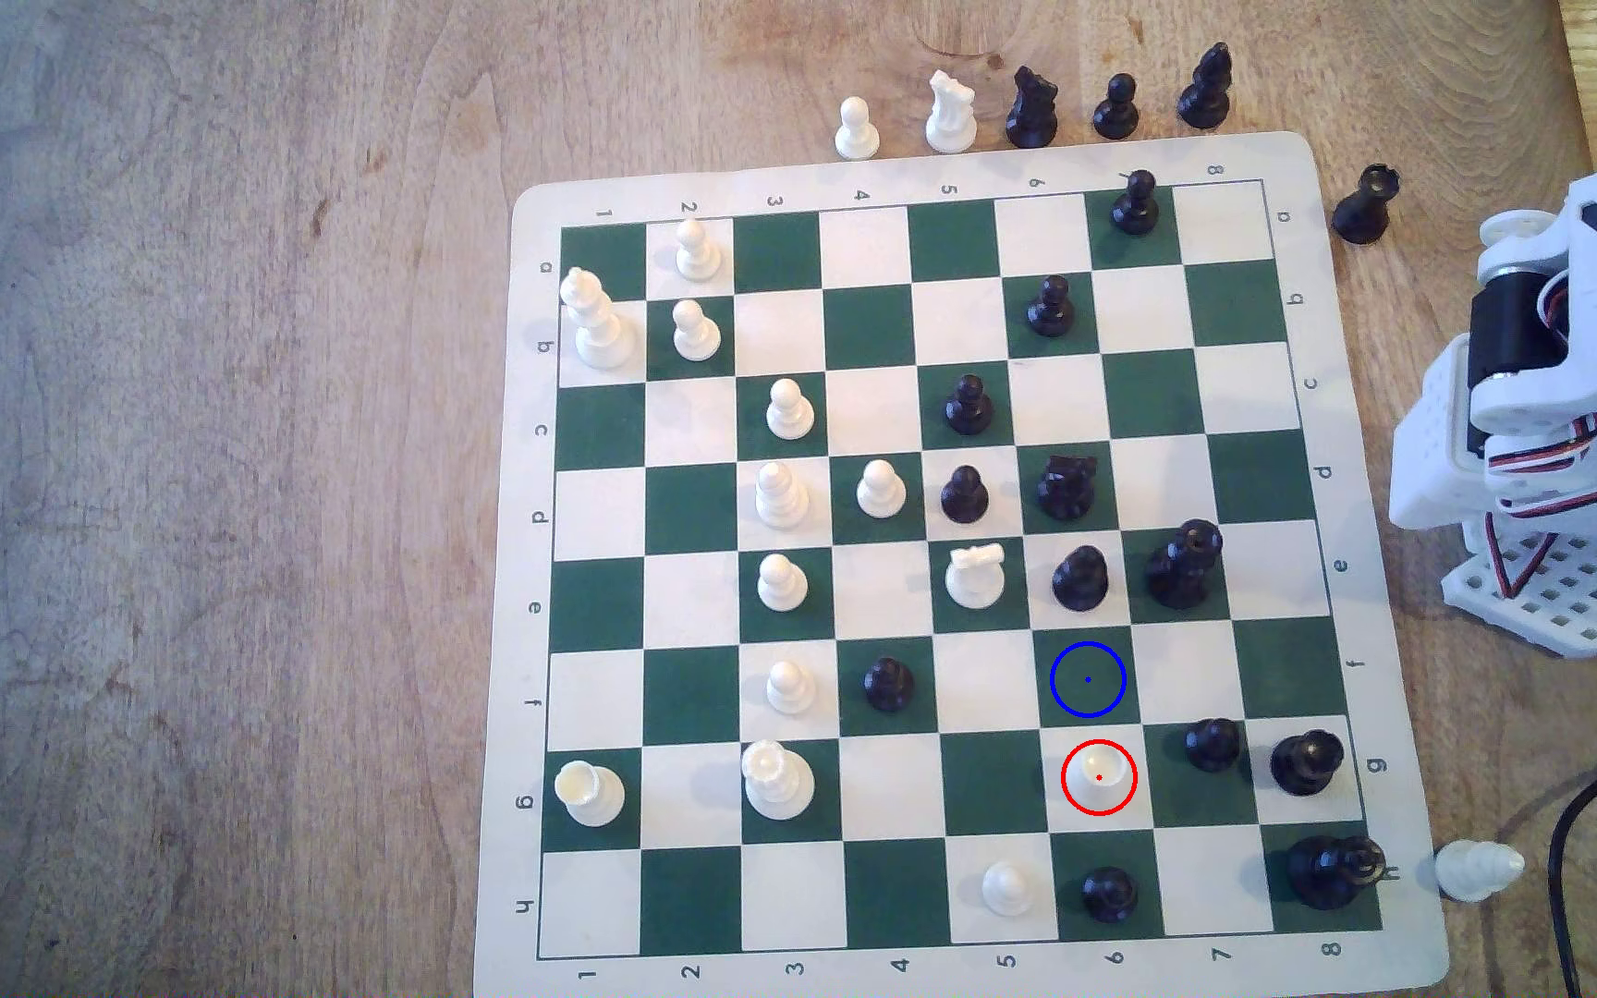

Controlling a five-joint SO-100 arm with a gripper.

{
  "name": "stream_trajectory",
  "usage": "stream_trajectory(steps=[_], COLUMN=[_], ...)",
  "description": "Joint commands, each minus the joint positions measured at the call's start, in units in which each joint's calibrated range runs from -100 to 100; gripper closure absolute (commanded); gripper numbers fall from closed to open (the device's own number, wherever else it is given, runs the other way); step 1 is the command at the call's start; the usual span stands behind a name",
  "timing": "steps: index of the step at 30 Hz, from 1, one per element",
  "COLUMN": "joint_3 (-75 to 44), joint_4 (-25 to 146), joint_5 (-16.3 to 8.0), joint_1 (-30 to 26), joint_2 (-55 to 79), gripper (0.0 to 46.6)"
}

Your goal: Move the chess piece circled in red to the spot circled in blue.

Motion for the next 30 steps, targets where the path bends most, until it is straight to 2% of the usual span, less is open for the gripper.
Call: stream_trajectory(steps=[1, 7, 14, 24, 25, 29, 30], joint_3=[1.2, 1.2, 1.2, -8.5, -13.0, -21.8, -25.8], joint_4=[-0.9, 6.2, 34.8, 87.7, 101.1, 121.2, 129.6], joint_5=[0.1, 0.1, 0.1, -0.2, -0.2, -0.2, -0.3], joint_1=[2.7, 3.0, 2.1, -1.3, -1.8, -3.1, -4.9], joint_2=[0.1, 0.1, 0.2, 0.3, 0.3, 0.3, 0.3], gripper=[46.4, 46.4, 46.4, 46.4, 46.4, 46.4, 46.4])
